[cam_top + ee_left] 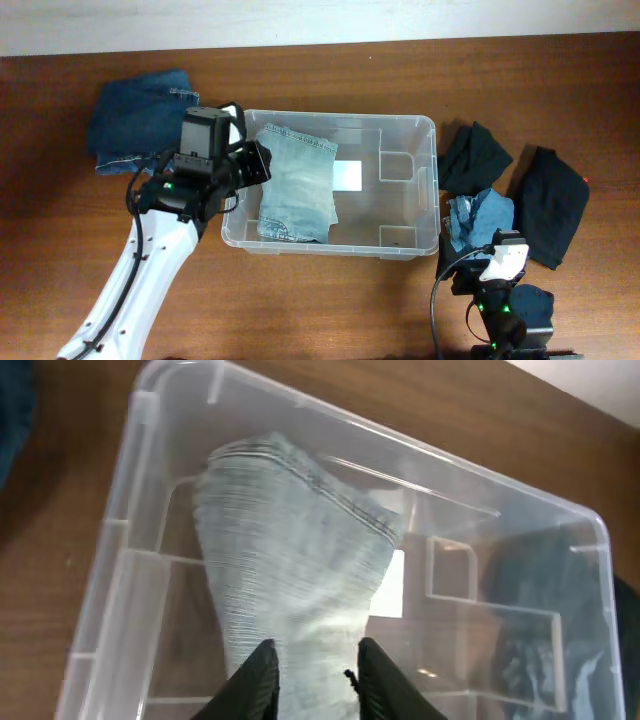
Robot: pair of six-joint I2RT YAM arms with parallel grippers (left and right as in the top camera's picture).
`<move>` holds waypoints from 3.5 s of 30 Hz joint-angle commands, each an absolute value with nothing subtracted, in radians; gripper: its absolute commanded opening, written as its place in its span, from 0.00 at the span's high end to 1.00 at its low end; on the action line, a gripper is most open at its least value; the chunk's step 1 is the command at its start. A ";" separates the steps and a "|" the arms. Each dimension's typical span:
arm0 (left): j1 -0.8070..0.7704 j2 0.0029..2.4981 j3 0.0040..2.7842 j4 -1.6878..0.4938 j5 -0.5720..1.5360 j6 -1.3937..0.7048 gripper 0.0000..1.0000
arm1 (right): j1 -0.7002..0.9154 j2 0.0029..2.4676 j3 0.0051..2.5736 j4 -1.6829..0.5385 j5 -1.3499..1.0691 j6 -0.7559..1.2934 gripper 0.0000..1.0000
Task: Pack container
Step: 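Carry the light-blue jeans over the bin and lower them inside, then press and flatten the light-blue jeans in the bin with the left gripper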
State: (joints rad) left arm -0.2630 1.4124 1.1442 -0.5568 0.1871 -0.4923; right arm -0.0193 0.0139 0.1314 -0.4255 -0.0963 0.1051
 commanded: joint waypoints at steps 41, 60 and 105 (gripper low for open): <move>-0.441 1.809 1.546 -0.820 -0.129 0.069 0.93 | -0.028 0.007 0.124 -0.426 -0.101 0.113 0.01; -0.439 2.014 1.695 -0.978 -0.148 0.060 0.89 | -0.028 0.007 0.124 -0.426 -0.101 0.113 0.02; -0.449 1.882 1.843 -1.413 0.021 0.101 0.76 | -0.028 0.007 0.124 -0.426 -0.101 0.113 0.02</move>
State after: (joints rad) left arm -0.4515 1.8954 1.6608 -1.3739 0.1345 0.1116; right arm -0.0193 0.0139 0.1314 -0.4267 -0.0963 0.1051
